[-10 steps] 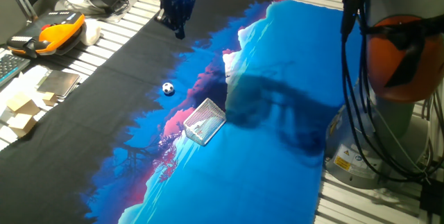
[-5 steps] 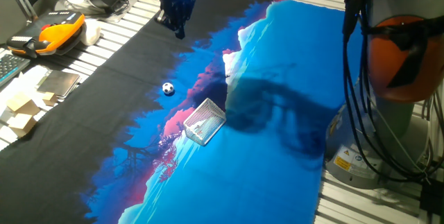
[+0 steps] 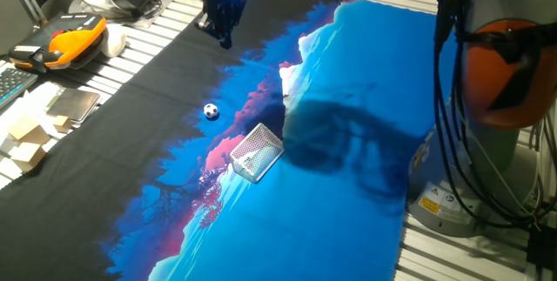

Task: Push the soccer ball into the goal

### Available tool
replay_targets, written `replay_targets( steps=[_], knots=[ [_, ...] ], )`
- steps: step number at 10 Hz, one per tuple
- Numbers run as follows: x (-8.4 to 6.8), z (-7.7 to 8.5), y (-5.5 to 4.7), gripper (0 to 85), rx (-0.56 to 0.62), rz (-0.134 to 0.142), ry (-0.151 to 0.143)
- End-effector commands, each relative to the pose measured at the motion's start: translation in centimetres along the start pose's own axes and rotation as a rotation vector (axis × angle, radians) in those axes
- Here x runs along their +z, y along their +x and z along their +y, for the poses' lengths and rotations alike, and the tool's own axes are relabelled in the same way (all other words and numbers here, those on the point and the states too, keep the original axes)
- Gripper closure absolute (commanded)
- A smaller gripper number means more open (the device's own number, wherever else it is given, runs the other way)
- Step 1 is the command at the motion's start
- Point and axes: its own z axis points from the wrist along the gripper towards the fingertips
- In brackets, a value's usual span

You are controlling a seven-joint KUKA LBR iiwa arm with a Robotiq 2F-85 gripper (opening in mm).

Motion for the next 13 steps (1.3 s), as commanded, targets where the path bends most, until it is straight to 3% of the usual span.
replay_targets(
  steps=[1, 3, 8, 10, 11, 12, 13],
  knots=[
    [0.0, 0.0, 0.0, 85.0, 0.004, 0.001, 0.014],
    [0.1, 0.0, -0.5, 85.0, -0.003, 0.015, 0.046],
    [4.1, 1.0, -6.2, 85.0, 0.018, 0.061, -0.007],
    [6.3, 1.6, -7.8, 85.0, 0.043, 0.078, -0.03],
    [7.2, 1.9, -8.3, 85.0, 0.058, 0.067, -0.012],
    [8.2, 2.2, -8.7, 68.0, 0.074, 0.058, 0.01],
    [9.7, 2.3, -9.2, 68.0, 0.093, 0.058, 0.005]
  ],
)
